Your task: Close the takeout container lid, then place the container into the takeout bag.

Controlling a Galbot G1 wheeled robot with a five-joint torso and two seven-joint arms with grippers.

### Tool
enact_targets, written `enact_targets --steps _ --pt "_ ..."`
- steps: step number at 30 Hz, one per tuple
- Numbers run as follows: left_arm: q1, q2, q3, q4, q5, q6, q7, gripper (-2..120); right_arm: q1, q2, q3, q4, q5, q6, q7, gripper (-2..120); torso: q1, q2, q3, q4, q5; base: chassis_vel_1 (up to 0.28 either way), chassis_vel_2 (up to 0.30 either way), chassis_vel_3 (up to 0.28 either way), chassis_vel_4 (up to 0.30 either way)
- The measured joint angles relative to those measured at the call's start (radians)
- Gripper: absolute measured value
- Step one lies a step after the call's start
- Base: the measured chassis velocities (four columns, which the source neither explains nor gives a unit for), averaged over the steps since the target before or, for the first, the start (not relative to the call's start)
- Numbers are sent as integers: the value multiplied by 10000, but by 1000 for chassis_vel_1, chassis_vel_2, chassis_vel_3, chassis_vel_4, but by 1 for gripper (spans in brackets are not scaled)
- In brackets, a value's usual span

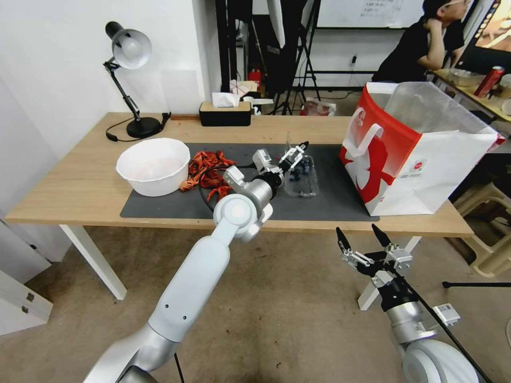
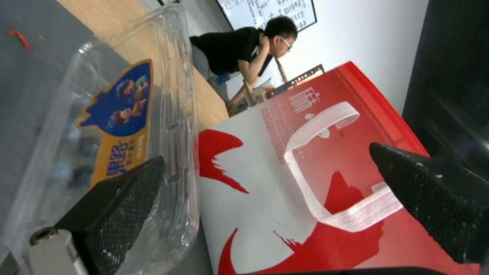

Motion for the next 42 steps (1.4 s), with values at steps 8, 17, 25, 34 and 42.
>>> enact_targets --steps 8,17,25,34,42 --pt "-277 -404 114 498 -3 213 -388 100 -86 50 -24 -7 -118 35 -9 100 0 0 0 0 0 0 0 0 0" --pt "-391 -637 65 763 -190 243 -796 100 -122 170 -111 -1 -325 66 -21 100 0 0 0 0 0 0 0 0 0" --pt "-395 -900 82 873 -196 206 -878 97 -180 224 -193 100 -365 70 -34 100 0 0 1 0 1 0 0 0 0" --pt "-462 -1133 158 1111 -195 49 -1087 78 -196 282 -240 235 -355 17 -10 100 0 0 0 0 0 0 0 0 0" --pt "-477 -1096 163 1228 -192 -34 -1294 50 -284 281 -235 242 -395 21 -18 100 0 0 0 0 -2 0 0 0 0"
